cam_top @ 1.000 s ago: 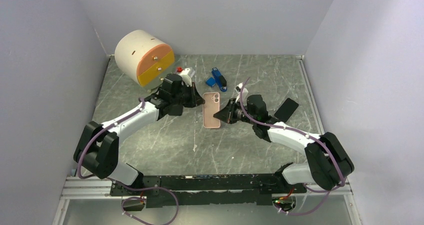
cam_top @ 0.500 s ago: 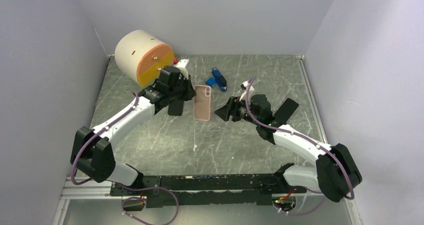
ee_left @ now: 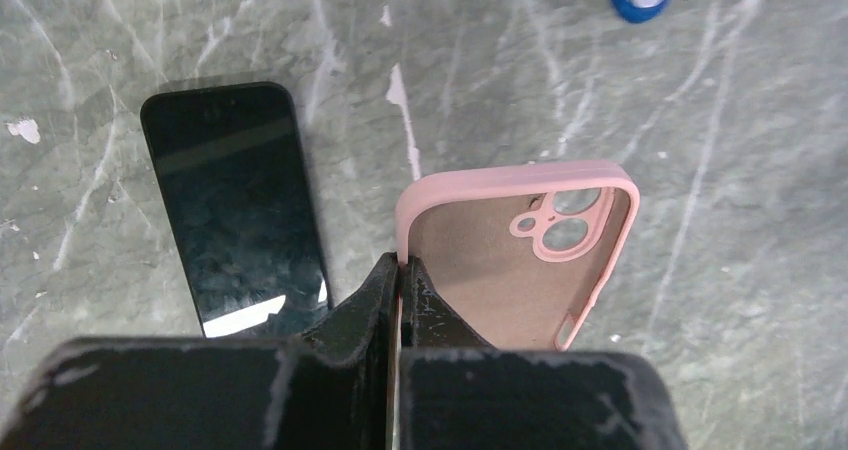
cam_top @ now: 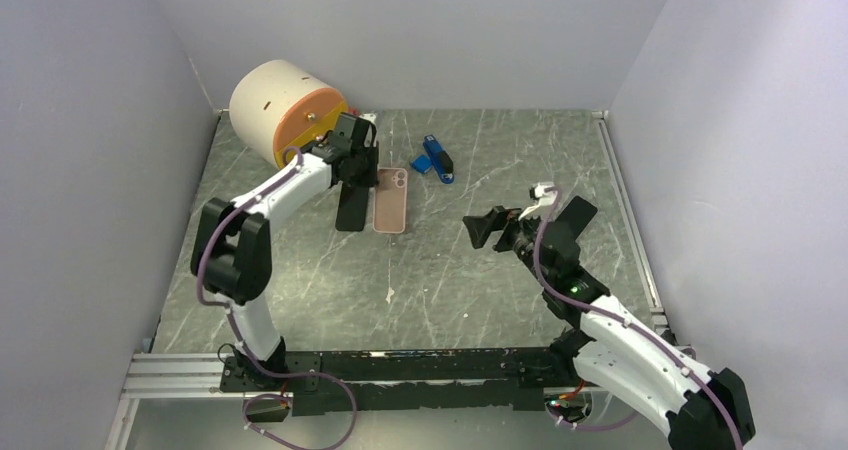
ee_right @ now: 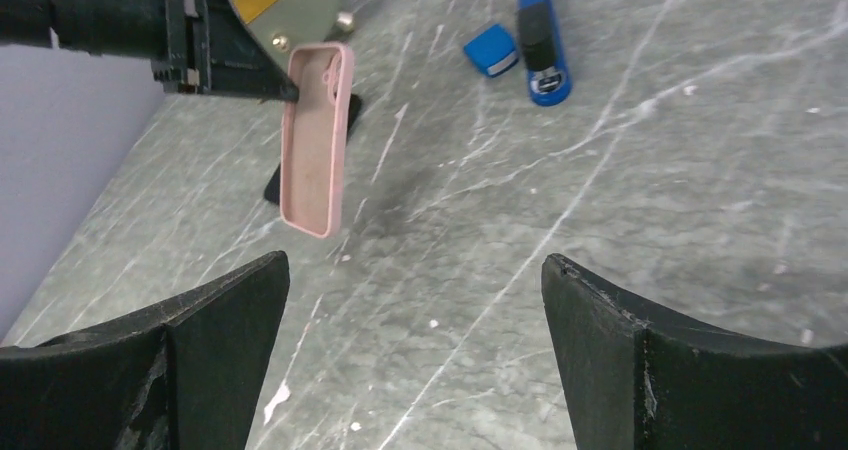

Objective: Take the phone out of the phone case
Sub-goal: Place the phone case at the center of the board, then adjust the phone case at the center of the board, then pick up the phone at the center of the board.

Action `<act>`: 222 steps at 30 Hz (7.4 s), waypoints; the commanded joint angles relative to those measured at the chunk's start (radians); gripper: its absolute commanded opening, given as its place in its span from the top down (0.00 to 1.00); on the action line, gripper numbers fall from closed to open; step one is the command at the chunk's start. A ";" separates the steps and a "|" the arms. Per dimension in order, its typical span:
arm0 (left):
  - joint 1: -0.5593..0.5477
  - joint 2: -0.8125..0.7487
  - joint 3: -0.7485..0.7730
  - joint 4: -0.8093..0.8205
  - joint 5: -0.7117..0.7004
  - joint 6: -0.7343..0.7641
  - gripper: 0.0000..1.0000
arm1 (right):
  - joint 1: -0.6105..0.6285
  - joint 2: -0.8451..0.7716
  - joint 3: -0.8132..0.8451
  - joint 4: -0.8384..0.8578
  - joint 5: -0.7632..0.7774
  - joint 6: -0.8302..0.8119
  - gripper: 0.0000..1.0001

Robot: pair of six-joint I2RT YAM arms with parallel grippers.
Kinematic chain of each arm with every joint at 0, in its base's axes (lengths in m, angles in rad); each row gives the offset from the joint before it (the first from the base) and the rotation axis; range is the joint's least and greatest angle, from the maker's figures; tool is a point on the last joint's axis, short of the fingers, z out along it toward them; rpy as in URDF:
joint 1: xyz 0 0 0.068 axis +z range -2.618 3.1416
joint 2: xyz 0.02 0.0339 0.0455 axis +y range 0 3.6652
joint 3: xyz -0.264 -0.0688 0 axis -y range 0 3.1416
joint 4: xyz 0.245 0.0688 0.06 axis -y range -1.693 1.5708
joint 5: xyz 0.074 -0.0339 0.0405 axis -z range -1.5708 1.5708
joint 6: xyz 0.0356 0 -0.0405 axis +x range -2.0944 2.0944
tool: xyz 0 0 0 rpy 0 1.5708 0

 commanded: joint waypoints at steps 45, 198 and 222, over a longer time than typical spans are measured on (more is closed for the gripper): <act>0.084 0.358 0.314 -0.158 -0.023 0.096 0.60 | -0.002 0.113 0.036 0.002 0.095 -0.042 0.02; 0.079 -0.961 -0.402 -0.152 -0.240 0.060 0.05 | -0.842 1.126 0.823 -0.753 0.007 -0.057 0.14; 0.079 -0.751 -0.447 0.043 0.194 -0.198 0.05 | -0.410 0.875 0.636 -0.553 -0.132 0.070 0.78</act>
